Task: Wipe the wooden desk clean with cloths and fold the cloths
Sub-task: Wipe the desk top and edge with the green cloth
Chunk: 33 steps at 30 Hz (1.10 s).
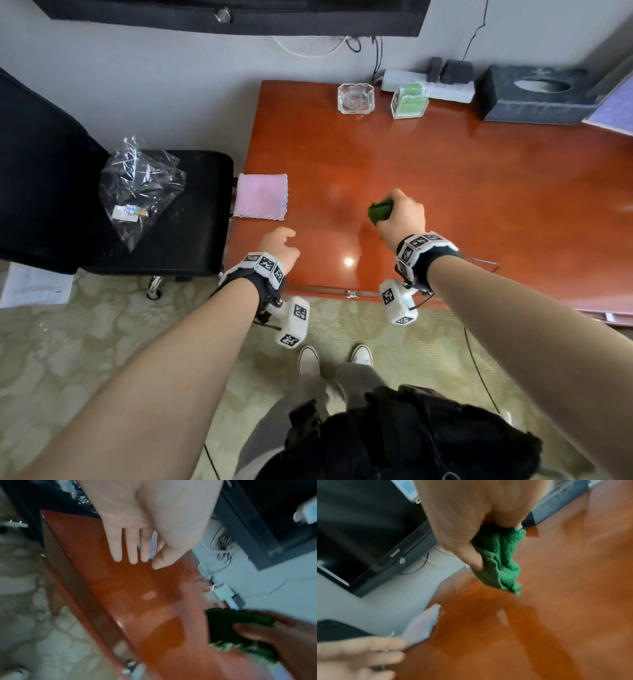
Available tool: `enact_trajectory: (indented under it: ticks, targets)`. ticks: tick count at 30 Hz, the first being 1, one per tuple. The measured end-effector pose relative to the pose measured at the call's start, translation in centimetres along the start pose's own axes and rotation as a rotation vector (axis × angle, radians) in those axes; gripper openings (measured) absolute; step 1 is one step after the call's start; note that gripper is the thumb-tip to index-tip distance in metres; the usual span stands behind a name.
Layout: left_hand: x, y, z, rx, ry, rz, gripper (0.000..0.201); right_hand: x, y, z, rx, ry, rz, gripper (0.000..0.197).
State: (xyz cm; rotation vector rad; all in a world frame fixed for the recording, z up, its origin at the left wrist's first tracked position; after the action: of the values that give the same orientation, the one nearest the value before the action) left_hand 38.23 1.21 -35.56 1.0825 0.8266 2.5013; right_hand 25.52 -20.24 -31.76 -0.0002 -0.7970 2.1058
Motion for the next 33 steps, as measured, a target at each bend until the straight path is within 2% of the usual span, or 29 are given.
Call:
enact_trajectory:
  ticks: [2, 4, 6, 7, 9, 12, 14, 19, 24, 29, 33]
  targets:
    - [-0.7, -2.5, -1.1, -0.347, 0.021, -0.016, 0.062, 0.0, 1.5, -1.9, 0.129, -0.002, 0.064, 0.033]
    - [-0.8, -5.4, -2.5, -0.586, -0.069, -0.009, 0.075, 1.2, 3.3, -5.4, 0.243, -0.135, 0.129, 0.040]
    - [-0.5, -7.6, -3.6, -0.751, -0.150, -0.032, 0.090, 3.6, 4.9, -9.1, 0.301, -0.247, 0.236, 0.045]
    - [-0.4, -8.4, -3.9, -0.789, -0.156, -0.054, 0.098, 4.6, 5.5, -10.6, 0.309, -0.249, 0.285, 0.046]
    - [-0.2, -9.2, -4.2, -0.795, -0.135, -0.078, 0.107, 5.6, 5.7, -11.9, 0.285, -0.213, 0.329, 0.044]
    - [0.0, -9.3, -4.4, -0.766, -0.127, -0.080, 0.108, 5.2, 5.2, -11.2, 0.194, -0.094, 0.320, 0.035]
    - [0.2, -9.1, -4.2, -0.765, -0.132, -0.077, 0.106, 4.4, 5.3, -10.8, 0.244, -0.039, 0.303, 0.040]
    - [1.0, -8.4, -4.0, -0.727, -0.176, -0.070, 0.100, 5.1, 5.6, -14.1, 0.399, -0.229, 0.224, 0.066]
    - [0.8, -9.4, -3.3, -0.737, -0.188, -0.139, 0.100, 6.6, 2.1, -18.6, 0.521, -0.219, 0.228, 0.080]
    - [0.4, -11.9, -2.4, -0.823, -0.168, -0.148, 0.107, 7.0, -3.5, -22.6, 0.536, -0.254, 0.392, 0.080]
    - [0.6, -12.6, -2.8, -0.850, -0.168, -0.123, 0.114, 7.1, -4.0, -23.0, 0.507, -0.264, 0.455, 0.074]
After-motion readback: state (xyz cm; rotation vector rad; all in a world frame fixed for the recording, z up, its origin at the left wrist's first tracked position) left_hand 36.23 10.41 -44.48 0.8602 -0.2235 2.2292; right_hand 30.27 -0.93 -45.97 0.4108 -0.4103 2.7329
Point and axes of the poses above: each hand's wrist, its own x-axis away from the middle knuckle, its own z-axis out of the back of the hand, y = z × x, the point moved 3 cm from there along -x, towards the middle knuckle, and after that the axes turned 4 degrees about -y, right-handed, at the moved point
